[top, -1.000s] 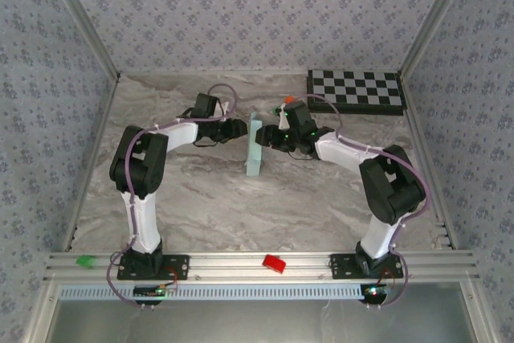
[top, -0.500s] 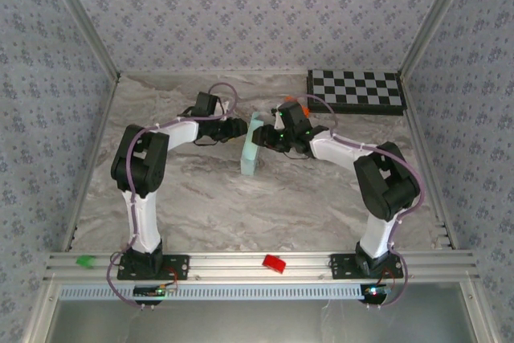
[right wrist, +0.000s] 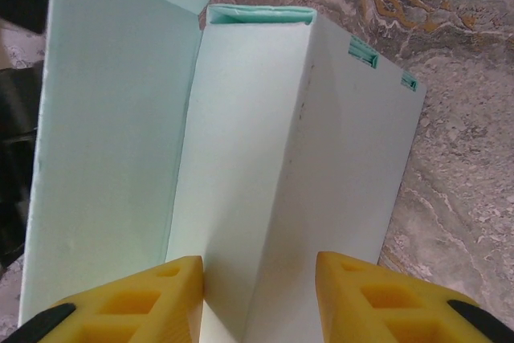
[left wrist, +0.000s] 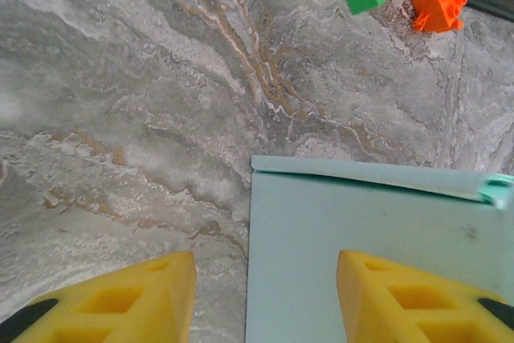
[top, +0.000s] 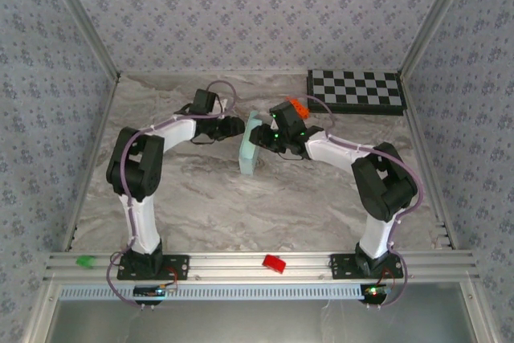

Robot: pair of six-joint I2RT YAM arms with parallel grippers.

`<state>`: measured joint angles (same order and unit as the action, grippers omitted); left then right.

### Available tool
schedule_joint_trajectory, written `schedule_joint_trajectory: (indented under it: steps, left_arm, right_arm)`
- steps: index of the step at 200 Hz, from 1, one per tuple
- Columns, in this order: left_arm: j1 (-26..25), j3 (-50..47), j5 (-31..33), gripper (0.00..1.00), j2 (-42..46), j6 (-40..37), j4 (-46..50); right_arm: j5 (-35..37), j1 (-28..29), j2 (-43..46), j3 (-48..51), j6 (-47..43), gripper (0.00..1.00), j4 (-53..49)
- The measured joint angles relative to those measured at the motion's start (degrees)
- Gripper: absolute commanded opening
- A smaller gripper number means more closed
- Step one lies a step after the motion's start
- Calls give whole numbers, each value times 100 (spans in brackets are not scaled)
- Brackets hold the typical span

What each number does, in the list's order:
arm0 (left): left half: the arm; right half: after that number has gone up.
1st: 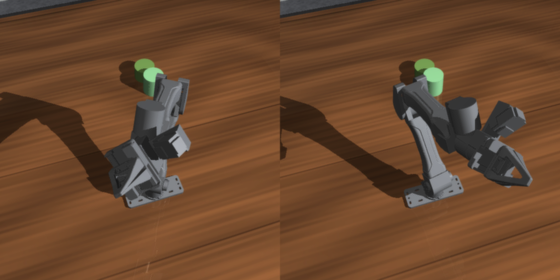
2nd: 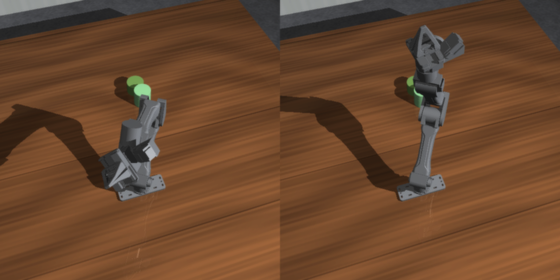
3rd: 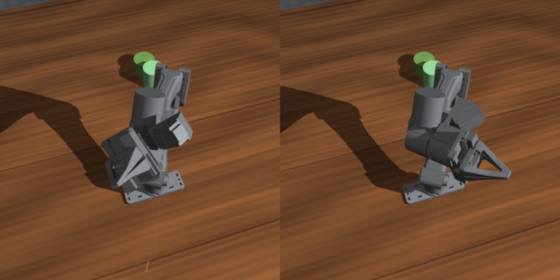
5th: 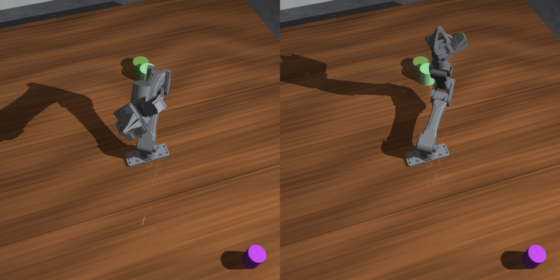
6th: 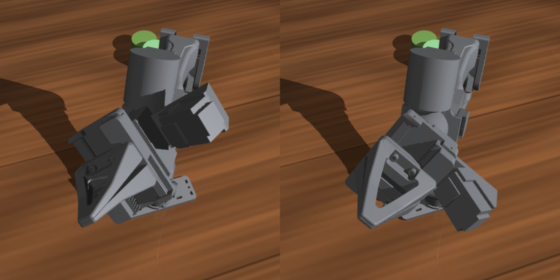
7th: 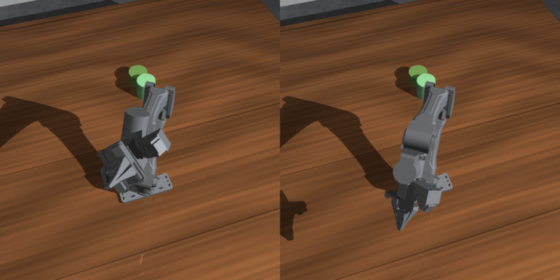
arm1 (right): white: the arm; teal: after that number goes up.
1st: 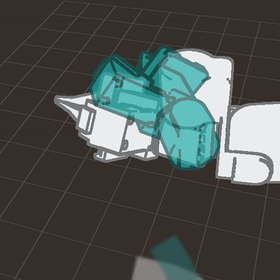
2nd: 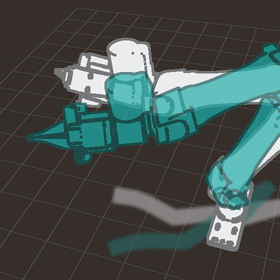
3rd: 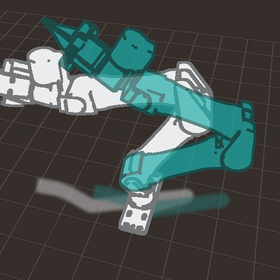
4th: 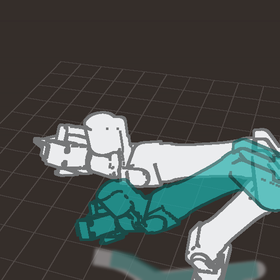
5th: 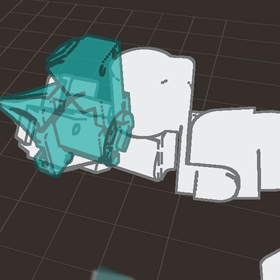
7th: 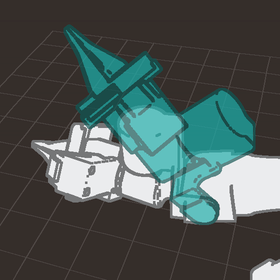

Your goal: Fold the paper box

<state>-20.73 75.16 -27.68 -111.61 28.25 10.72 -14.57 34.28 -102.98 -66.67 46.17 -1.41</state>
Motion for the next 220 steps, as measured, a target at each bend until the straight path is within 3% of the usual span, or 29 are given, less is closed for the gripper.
schedule_joint_trajectory:
  steps: [62,105,149,220]
  left_arm:
    - [-17,68,616,52,791,-297,485]
    - [-238,79,1150,65,1307,-538,911]
    - [-817,225,1954,79,1659,-791,1493]
    - [-1878,1163,3228,80,1084,-1049,2481]
  right_arm:
    - [24,0,146,52,-31,45,-9]
    - [35,0,437,98,-168,49,-83]
    - [293,-98,1038,514,-380,49,-337]
    - [789,-1038,1856,1460,-780,50,-1169]
